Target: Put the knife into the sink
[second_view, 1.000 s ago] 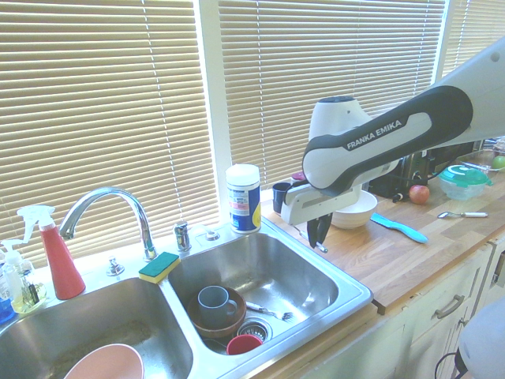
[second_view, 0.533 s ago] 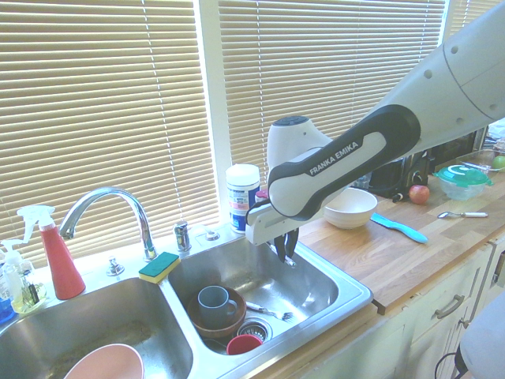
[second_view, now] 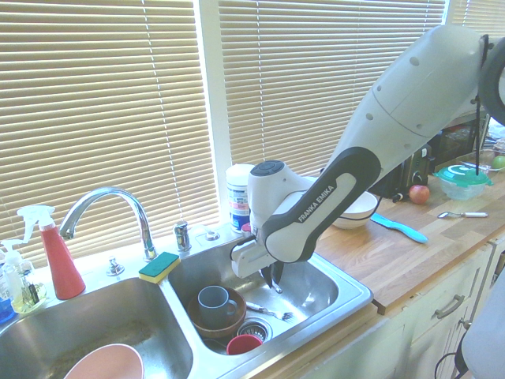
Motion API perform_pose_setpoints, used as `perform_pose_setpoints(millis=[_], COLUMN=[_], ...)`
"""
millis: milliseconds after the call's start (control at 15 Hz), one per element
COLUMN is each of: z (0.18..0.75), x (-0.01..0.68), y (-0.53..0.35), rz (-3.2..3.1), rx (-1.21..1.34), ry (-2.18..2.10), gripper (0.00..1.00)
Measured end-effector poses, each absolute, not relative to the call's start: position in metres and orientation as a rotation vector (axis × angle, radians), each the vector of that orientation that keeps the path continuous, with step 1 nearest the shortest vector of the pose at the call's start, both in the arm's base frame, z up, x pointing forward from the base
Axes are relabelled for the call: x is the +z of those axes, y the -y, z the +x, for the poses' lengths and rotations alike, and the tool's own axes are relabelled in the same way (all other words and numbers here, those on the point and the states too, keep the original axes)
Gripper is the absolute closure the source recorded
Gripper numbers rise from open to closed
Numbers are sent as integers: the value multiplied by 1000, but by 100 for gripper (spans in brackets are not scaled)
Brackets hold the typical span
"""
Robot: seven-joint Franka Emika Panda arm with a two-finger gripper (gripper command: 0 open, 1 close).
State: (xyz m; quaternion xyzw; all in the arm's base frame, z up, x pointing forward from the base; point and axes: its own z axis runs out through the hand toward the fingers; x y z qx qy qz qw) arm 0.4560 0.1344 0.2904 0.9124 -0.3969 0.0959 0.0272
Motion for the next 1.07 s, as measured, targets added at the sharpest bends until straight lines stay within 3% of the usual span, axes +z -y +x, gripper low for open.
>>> perform_pose_setpoints(millis=[1067], z=[507], x=[176], y=[-131], rz=[2841], rx=[137], ry=[1286], gripper=[100])
